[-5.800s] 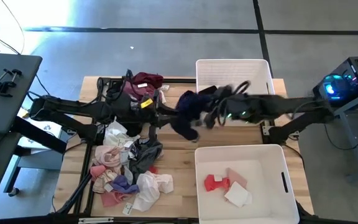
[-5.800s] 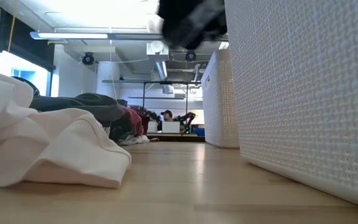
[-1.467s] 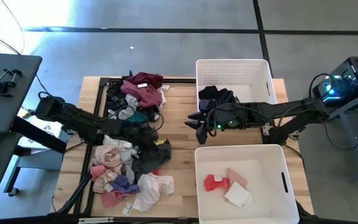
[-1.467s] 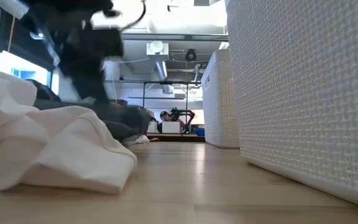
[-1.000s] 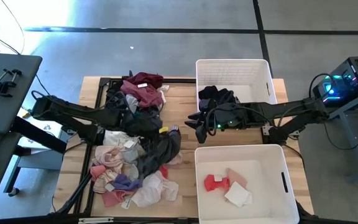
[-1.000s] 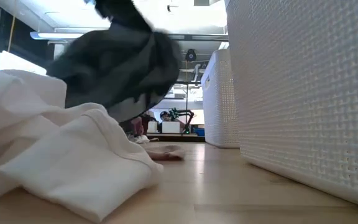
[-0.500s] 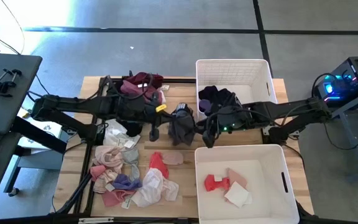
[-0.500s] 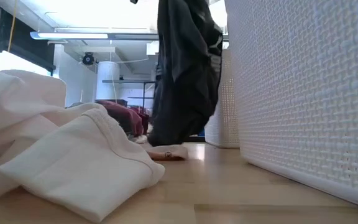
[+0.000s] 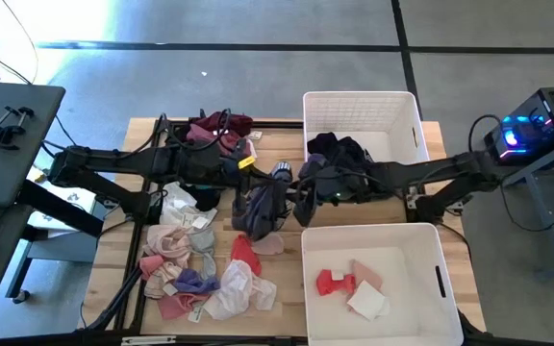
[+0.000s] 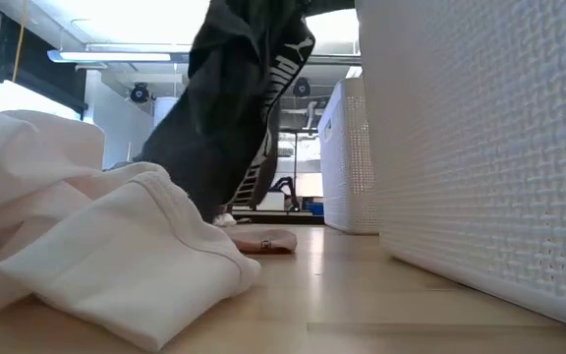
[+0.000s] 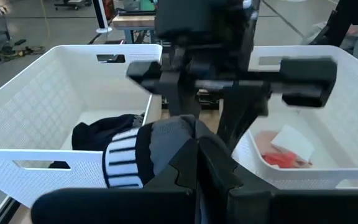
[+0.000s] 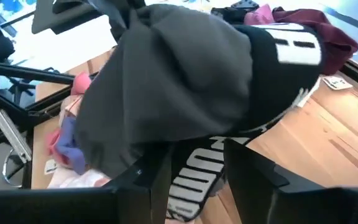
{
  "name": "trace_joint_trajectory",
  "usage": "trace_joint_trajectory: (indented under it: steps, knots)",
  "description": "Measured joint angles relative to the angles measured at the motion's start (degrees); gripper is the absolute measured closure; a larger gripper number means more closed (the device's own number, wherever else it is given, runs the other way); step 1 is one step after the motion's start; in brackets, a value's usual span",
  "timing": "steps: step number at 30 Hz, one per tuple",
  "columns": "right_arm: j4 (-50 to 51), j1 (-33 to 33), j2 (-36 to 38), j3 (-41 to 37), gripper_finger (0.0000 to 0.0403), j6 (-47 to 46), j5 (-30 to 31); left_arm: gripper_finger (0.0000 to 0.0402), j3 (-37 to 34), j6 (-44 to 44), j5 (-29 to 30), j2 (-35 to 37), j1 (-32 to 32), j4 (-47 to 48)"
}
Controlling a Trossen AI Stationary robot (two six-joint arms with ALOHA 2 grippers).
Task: Sort clothes
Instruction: Put the grey shorts into the top bin
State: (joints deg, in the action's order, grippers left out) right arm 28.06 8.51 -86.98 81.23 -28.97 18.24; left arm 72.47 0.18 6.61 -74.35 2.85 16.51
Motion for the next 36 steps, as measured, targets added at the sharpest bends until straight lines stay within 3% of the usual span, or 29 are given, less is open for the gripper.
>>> trace_joint_trajectory:
  steps: [11, 14, 16, 20, 22, 28, 36]
  knots:
    - [-13.5, -3.4, -6.6, 0.0, 0.0226, -2.7, -9.3, 0.0401, 0.0, 0.0, -1.5, 0.0, 0.4, -0.2]
    - [-17.4, -3.4, -7.7, 0.0, 0.0238, -1.6, -10.8, 0.0401, 0.0, 0.0, -1.5, 0.0, 0.8, -0.2]
    - [-19.1, -3.0, -7.9, 0.0, 0.0267, -1.6, -10.3, 0.0401, 0.0, 0.0, -1.6, 0.0, 1.1, -0.2]
    - [-20.2, -1.7, -7.8, 0.0, 0.0365, -3.2, -5.6, 0.0401, 0.0, 0.1, -1.5, 0.1, 1.8, 0.3]
    - [-22.0, -0.7, -7.5, 0.0, 0.0391, -3.8, -3.2, 0.0401, 0.0, 0.1, -1.3, 0.7, 2.0, 1.0]
    - [-21.6, 2.6, -5.1, 2.2, 0.0399, -2.8, 5.5, 0.0395, 0.0, 2.5, 4.0, 3.1, 2.1, 2.9]
    - [-13.1, 5.8, 0.8, 10.0, 0.0402, 5.9, 21.7, 0.0329, 0.0, 6.5, 5.8, 4.8, 0.8, 2.8]
